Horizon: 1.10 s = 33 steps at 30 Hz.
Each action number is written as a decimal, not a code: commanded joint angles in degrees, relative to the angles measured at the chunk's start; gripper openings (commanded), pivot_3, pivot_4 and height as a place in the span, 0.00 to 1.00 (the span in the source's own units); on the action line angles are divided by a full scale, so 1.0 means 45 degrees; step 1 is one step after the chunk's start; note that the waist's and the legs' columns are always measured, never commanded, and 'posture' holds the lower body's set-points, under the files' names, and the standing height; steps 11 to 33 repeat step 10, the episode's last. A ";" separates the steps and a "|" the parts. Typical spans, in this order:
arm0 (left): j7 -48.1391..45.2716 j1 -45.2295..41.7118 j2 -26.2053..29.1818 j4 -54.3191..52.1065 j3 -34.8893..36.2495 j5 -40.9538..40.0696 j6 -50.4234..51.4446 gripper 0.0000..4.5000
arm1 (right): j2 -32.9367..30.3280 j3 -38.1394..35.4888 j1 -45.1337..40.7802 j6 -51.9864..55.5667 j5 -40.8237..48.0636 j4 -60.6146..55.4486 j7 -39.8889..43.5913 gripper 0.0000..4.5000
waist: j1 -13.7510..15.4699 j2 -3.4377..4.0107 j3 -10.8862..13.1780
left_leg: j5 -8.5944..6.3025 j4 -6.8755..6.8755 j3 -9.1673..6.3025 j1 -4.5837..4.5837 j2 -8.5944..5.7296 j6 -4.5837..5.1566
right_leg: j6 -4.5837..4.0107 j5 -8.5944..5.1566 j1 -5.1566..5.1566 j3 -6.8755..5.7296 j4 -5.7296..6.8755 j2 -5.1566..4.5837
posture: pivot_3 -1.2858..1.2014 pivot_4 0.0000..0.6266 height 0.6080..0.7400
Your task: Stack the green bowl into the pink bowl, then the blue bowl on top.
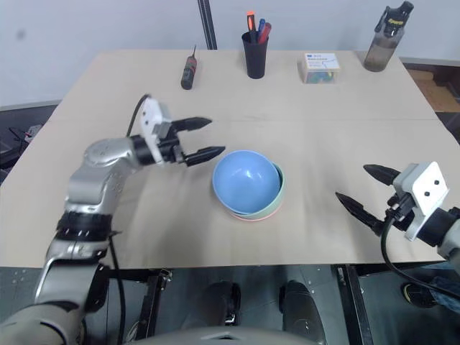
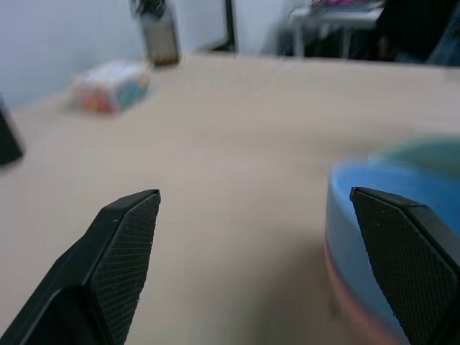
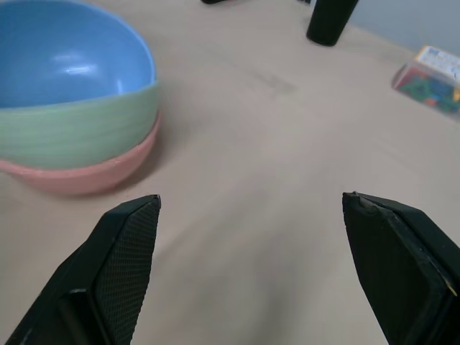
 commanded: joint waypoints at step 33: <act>-0.1281 0.3812 0.2836 -0.3070 0.2480 -0.1562 0.0624 1.00 | -0.0883 -0.2250 0.1139 -0.0178 0.1324 0.0016 0.2776 0.94 | 0.0203 0.0003 -0.0004 | -0.0002 -0.0006 -0.0004 0.0031 0.0017 0.0001 | -0.0004 -0.0001 0.0030 -0.0012 0.0000 -0.0010 | 0.52 0.24 1.00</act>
